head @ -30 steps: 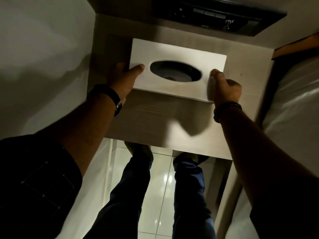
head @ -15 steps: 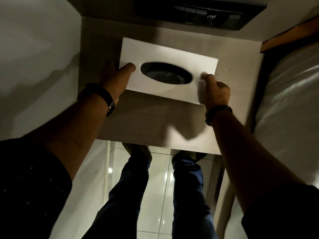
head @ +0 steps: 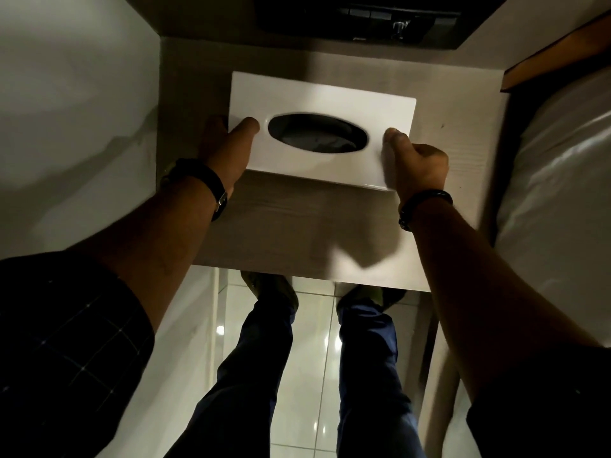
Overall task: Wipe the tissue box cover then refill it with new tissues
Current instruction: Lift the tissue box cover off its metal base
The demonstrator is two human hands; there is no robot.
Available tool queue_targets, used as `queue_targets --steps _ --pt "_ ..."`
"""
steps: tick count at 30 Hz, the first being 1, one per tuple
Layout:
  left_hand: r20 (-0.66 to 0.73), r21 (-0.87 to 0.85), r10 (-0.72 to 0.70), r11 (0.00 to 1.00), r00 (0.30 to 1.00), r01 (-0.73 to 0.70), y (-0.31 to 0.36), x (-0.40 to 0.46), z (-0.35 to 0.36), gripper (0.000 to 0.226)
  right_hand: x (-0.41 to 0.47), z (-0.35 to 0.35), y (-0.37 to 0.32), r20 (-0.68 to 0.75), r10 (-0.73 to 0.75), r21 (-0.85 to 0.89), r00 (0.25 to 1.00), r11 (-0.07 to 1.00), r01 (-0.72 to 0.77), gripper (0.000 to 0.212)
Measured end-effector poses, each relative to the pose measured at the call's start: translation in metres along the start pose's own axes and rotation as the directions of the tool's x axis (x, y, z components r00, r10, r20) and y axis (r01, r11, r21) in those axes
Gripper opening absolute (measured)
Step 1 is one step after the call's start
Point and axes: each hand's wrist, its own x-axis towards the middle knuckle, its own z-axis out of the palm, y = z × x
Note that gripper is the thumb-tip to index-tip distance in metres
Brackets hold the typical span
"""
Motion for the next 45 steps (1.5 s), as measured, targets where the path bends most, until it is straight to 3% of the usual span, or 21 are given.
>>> queue_targets --steps 9,21,33,42,45 --pt "-0.001 -0.024 -0.003 1.000 1.000 0.003 -0.002 -0.002 0.001 0.038 0.002 0.001 0.000 -0.021 -0.009 -0.082 1.000 0.997 0.007 0.032" --pt "-0.007 -0.009 0.009 1.000 1.000 -0.009 -0.005 -0.003 0.003 0.040 -0.005 -0.005 0.002 -0.022 0.128 0.027 0.992 0.992 -0.127 0.029" --pt "0.002 -0.005 0.011 1.000 1.000 -0.011 -0.006 -0.002 0.003 0.042 -0.010 -0.004 0.007 -0.082 0.122 0.033 0.989 0.992 -0.120 0.038" --pt "-0.009 -0.027 0.013 1.000 1.000 -0.014 -0.008 -0.001 0.002 0.042 -0.010 -0.001 -0.007 -0.075 0.043 -0.185 0.996 0.981 -0.056 0.038" --pt "-0.003 -0.028 0.009 1.000 1.000 -0.010 -0.008 -0.001 0.001 0.045 -0.009 0.002 -0.008 -0.093 -0.030 -0.360 0.995 0.933 -0.006 0.049"
